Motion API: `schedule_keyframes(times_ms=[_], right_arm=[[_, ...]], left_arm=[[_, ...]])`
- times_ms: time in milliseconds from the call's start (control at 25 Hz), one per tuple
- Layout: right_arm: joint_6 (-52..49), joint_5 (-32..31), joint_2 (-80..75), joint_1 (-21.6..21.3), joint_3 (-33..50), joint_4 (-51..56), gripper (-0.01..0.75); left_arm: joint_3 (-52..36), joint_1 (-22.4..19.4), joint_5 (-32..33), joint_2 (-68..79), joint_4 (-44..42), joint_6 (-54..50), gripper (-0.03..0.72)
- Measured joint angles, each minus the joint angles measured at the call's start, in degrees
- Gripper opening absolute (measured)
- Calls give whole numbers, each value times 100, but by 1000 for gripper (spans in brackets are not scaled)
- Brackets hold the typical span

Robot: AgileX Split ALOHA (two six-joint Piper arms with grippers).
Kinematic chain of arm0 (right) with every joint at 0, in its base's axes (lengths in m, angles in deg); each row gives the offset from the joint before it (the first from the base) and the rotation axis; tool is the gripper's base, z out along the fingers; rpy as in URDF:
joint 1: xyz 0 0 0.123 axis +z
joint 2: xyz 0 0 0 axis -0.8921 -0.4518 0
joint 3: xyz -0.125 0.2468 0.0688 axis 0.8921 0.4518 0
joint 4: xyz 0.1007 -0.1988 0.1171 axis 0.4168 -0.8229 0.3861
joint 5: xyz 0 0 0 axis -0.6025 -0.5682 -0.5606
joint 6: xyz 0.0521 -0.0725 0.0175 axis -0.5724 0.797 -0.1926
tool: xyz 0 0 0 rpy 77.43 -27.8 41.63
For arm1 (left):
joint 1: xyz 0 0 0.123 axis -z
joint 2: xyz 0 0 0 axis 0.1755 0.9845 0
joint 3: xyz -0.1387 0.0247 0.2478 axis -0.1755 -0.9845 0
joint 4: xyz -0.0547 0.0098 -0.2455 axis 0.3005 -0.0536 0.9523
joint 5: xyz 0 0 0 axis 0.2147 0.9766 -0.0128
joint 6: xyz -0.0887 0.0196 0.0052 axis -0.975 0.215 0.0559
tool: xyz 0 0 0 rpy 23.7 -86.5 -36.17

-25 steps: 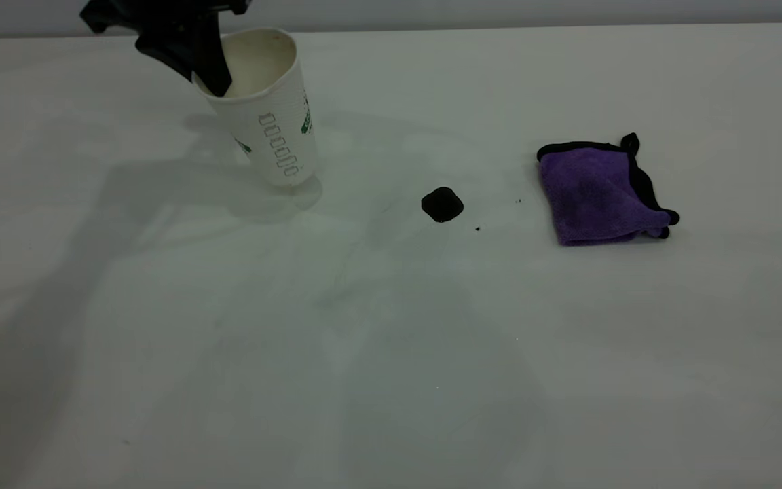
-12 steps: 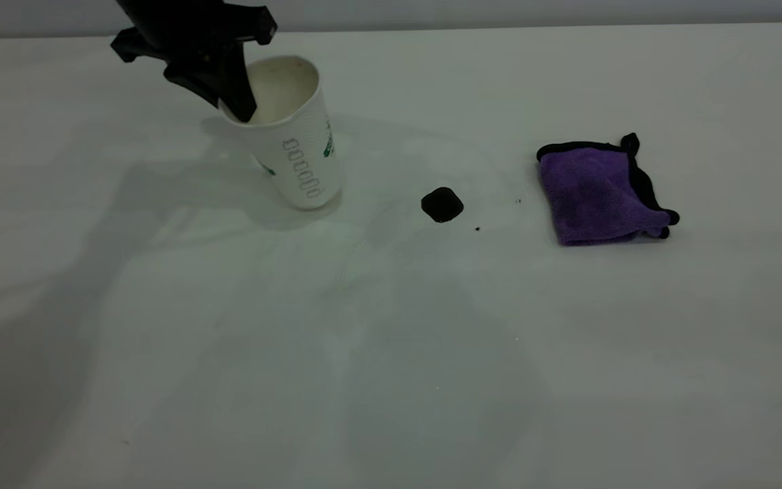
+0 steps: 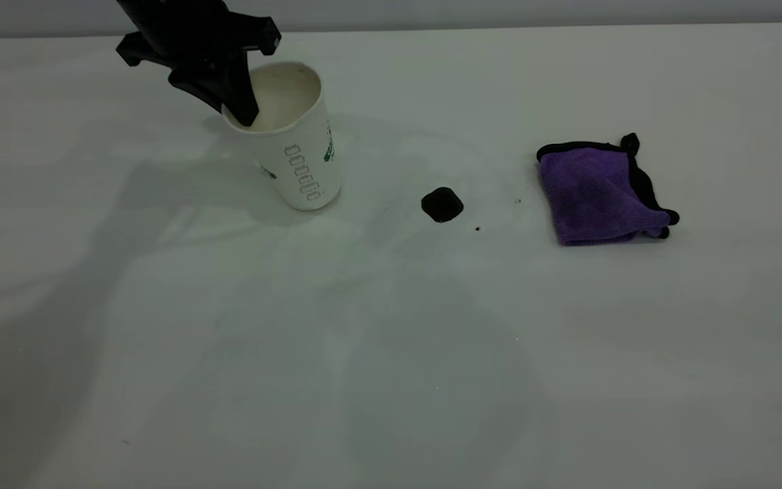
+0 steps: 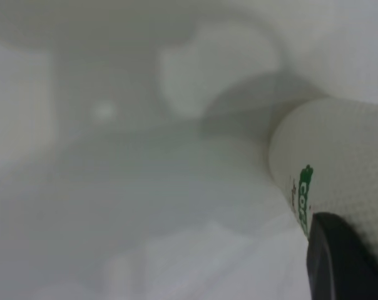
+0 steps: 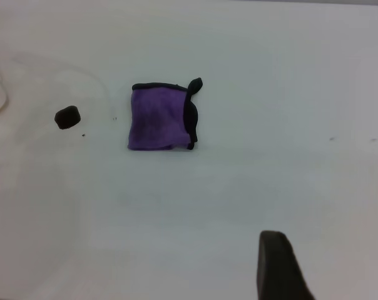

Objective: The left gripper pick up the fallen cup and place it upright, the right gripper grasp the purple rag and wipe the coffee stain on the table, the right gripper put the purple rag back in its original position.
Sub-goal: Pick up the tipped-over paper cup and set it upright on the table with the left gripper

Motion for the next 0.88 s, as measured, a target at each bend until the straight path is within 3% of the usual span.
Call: schedule_keyframes(times_ms=[560, 720, 880], right_arm=[[0, 0, 0, 0, 0, 0, 440], [0, 0, 0, 0, 0, 0, 440], [0, 0, 0, 0, 0, 0, 440]], left_arm=[[0, 0, -33, 6, -14, 33, 104], [0, 0, -33, 6, -9, 39, 178], [0, 0, -40, 6, -9, 39, 308]])
